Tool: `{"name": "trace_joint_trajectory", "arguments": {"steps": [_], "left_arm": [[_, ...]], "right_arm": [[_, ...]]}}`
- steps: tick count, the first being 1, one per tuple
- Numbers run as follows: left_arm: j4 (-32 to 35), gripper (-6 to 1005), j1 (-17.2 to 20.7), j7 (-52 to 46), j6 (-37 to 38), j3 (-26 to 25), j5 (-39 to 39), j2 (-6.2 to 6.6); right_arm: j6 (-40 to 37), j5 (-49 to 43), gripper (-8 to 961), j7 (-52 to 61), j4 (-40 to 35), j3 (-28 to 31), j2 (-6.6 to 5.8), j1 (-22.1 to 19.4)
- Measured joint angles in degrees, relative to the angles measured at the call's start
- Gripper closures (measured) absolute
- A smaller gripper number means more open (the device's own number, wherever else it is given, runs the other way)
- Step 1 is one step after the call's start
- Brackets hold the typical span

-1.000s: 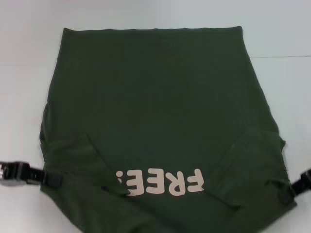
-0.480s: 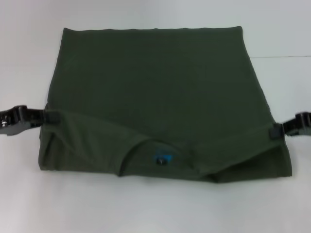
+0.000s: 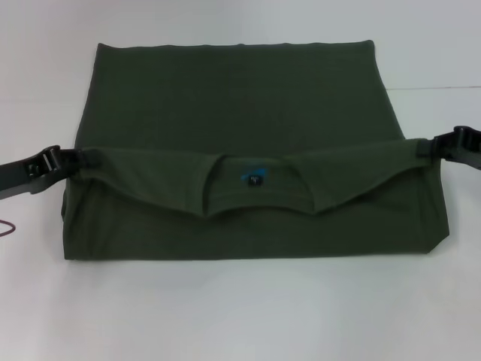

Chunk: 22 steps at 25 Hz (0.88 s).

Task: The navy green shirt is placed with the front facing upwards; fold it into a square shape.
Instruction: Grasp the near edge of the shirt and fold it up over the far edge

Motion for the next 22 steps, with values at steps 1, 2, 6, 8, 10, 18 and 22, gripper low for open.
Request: {"name": "trace_joint_trajectory", "arguments": {"steps": [1,2,6,8,10,18,22], "left_arm": [[-0.4,950,0.0,0.6,-1.1,0.0,-0.5,-0.21],[-0.8,950,0.0,1.1,-2.1,0.1,-0.9,-0.44],[-1.2,950,-0.3,2.5,-5.5,0.3,-2.2,-1.64],[-1.8,950,-0.6,3.5,-7.1,0.3,-2.8,-2.16],[-2.3,950,-0.9,4.2,-8.5,0.3,-3.0,-2.58],[-3.6,949,-1.5,8.7,-14.7,0.4,-6.7,-4.54],[-4.7,949,-2.2,10.9,-17.0,0.5,-8.5,-4.70]], "right_arm": [[1.4,0.7,867,-0.2,0.2,-0.1,0.42,-0.2],[2.9,1.3,866,-0.6,0.3,-0.2,0.82,-0.4],[7.9,3.1,859,-2.7,1.4,-0.3,2.27,-0.5],[10.2,4.0,856,-3.4,1.7,-0.4,3.06,-0.5],[11.6,4.3,853,-4.0,2.2,-0.6,3.49,-0.3],[17.1,4.6,840,-5.9,2.9,-0.6,5.61,-0.1],[19.8,5.8,834,-7.1,3.8,-0.6,6.29,0.1]]}}
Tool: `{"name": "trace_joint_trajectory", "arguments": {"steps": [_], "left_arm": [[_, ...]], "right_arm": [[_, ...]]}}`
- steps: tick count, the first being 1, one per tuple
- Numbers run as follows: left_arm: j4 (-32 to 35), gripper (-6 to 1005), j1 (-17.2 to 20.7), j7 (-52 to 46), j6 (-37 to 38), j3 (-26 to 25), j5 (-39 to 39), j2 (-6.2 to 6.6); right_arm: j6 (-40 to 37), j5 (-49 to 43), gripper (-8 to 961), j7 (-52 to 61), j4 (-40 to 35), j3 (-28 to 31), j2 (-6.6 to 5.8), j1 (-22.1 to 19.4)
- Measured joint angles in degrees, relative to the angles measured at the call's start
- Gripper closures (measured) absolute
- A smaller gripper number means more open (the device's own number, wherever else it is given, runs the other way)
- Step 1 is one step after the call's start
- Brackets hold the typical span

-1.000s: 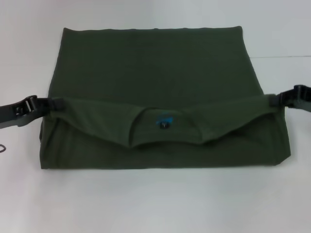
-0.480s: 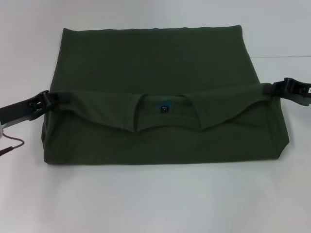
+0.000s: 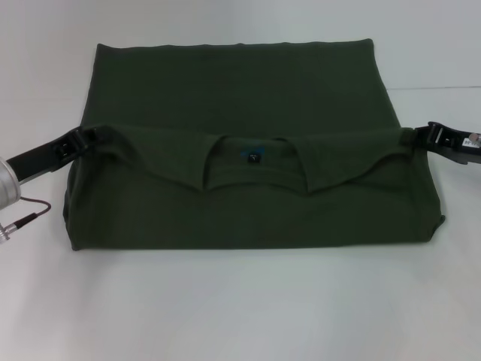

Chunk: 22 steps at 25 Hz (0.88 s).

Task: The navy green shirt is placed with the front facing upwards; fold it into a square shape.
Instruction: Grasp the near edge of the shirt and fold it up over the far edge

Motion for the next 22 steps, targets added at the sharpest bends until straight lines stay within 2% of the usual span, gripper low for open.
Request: {"name": "trace_joint_trajectory", "arguments": {"steps": [6,14,22], "left_arm": [[-1.8,950,-0.9,2.1,-3.9,0.5,-0.3,-0.22],[-2.2,948,-2.0,4.9,-8.7,0.4,-0.6,-1.88],[-2.3,942,-2.4,5.5,-10.5,0.5,-1.2,-2.46]], "right_arm": [[2.0,0.7,824,-0.8,1.1,-0.1,0.24,0.3],[5.5,0.7,811,-2.1,3.0,-0.8,0.72,0.9],[8.4,0.8,798,-2.6,3.6,-1.5,1.31,1.2]]}}
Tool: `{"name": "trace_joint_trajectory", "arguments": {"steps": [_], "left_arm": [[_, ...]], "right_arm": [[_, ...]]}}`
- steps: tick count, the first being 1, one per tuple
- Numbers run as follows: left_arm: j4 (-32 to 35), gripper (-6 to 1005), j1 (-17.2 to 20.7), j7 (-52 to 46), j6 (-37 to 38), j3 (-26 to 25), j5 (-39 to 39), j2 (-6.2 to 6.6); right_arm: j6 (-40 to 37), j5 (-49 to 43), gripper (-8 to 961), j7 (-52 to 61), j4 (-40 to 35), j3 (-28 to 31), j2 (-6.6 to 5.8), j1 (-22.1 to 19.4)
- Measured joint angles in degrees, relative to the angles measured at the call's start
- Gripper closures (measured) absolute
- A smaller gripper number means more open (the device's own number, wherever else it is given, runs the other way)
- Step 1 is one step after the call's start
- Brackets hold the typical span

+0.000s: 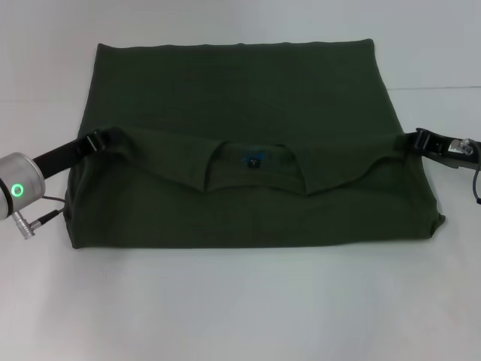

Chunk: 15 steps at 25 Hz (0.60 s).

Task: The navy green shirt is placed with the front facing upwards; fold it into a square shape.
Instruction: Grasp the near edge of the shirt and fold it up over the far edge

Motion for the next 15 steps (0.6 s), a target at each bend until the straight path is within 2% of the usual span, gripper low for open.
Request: {"name": "trace_joint_trajectory", "arguments": {"steps": [6,14,15], "left_arm": [[-0.7,937,0.1,0.9,-1.1,0.1,-2.3,-0.39],[-1.4,774,0.6,1.6,-3.4,-0.2,-4.4,-0.49],[-1.4,755,0.6,1.7,-3.4,-0.3,-4.4,-0.49]], "right_arm": [[1.1,0.1,789,-0.1,0.1,0.0,0.28,0.2],[1.3,0.1,776,-0.3,0.1,0.4,0.10,-0.2],[1.3,0.1,744,-0.3,0.1,0.5,0.09,-0.3]]}}
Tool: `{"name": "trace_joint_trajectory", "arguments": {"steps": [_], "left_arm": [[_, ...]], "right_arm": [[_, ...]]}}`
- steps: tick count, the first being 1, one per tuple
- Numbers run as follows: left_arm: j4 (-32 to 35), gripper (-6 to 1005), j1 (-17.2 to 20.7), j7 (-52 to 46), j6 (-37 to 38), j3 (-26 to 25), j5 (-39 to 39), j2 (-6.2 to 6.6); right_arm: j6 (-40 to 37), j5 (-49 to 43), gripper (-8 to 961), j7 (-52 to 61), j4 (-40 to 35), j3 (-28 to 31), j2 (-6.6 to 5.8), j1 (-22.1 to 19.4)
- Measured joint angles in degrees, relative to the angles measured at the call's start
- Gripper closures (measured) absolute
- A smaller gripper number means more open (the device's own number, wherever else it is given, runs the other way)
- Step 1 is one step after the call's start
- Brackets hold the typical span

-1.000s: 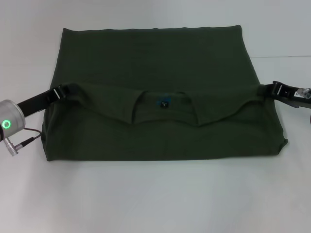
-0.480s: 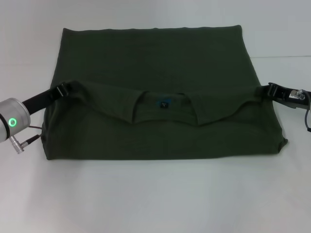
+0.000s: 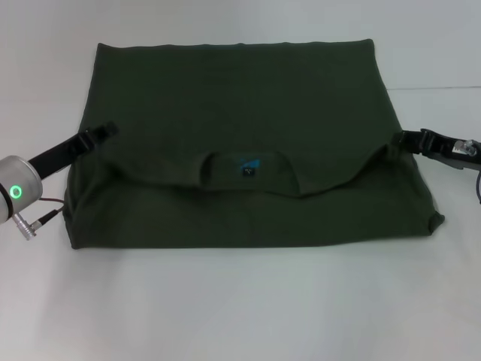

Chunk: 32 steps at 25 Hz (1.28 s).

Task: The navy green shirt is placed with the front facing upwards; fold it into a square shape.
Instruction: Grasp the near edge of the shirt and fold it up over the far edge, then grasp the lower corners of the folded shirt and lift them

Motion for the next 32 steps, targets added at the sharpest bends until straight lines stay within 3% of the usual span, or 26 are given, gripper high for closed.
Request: {"name": "trace_joint_trajectory", "arguments": {"steps": [5,10,15,17,20,23,27,32], "left_arm": [[-0.1,655,0.1,0.5,-0.6,0.0,-0.5,-0.01],[-0.5,408,1.2,0.3,-0.2,-0.1,-2.4,0.08],[-0.2,337,2.0,0.1,1.5,-0.2,-2.6,0.18],[0.8,323,3.9,0.1,6.9,-0.1,-2.9,0.64],[2.0,322,5.3,-0.3,11.7,0.3,-2.5,1.29],[3.1,321,6.4,-4.7,17.5,0.9,0.3,3.05],[7.4,320,6.4,-15.4,23.5,2.5,11.6,5.75],[14.4,318,5.7,-18.8,31.6,3.0,22.4,7.50]], "right_arm": [[0.0,0.2,583,0.0,0.0,0.2,-0.11,-0.2],[-0.3,4.1,348,0.0,-0.3,0.3,-0.72,-2.0],[-1.2,8.6,163,0.0,-0.4,0.3,-1.87,-4.7],[-1.7,10.1,96,0.0,-0.4,0.4,-2.19,-5.6],[-3.3,12.3,70,0.0,-0.3,0.4,-2.72,-7.3],[-7.2,13.1,74,0.0,-0.3,0.3,-3.60,-8.9],[-12.5,12.9,80,0.3,-0.2,-0.1,-4.85,-10.7],[-15.3,12.9,85,0.1,-0.1,-0.2,-5.43,-12.2]]}}
